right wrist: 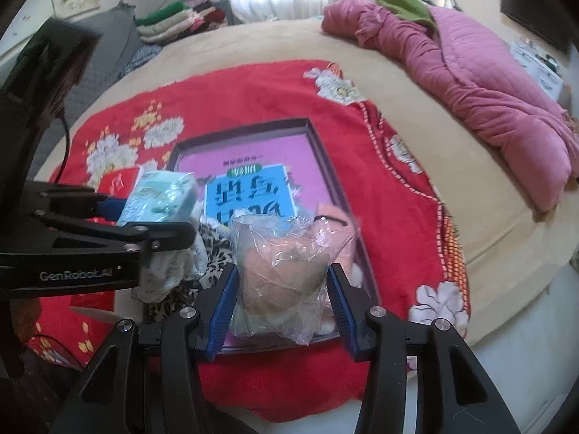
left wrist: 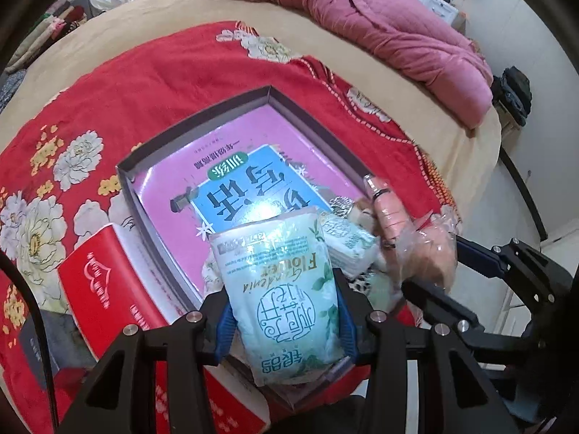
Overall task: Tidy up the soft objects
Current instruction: 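Carry the green-white bag with left tool while right tool carries the clear bag to the tray, then release the green-white bag with left tool while right tool releases the clear bag in the tray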
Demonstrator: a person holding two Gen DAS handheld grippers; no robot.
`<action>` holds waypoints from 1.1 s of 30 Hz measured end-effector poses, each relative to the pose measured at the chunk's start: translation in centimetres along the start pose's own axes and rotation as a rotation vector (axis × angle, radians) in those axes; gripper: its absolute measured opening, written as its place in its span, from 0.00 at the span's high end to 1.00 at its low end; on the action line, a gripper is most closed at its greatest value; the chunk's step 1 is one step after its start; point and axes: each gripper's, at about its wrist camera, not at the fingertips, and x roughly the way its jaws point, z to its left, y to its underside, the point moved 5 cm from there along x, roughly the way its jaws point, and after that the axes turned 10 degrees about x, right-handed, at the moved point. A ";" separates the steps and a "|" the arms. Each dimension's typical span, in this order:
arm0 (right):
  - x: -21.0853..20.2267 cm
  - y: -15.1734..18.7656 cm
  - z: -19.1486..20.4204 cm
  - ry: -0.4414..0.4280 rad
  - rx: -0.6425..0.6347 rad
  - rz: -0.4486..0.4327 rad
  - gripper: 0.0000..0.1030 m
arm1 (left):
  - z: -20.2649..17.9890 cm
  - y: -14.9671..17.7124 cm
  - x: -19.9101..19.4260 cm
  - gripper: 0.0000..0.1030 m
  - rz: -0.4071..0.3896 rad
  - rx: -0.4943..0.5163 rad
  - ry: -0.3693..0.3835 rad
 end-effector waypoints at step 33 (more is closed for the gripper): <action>1.1 1.2 0.8 0.085 -0.101 -0.046 0.28 | 0.7 0.2 0.6 0.30 0.002 -0.017 0.057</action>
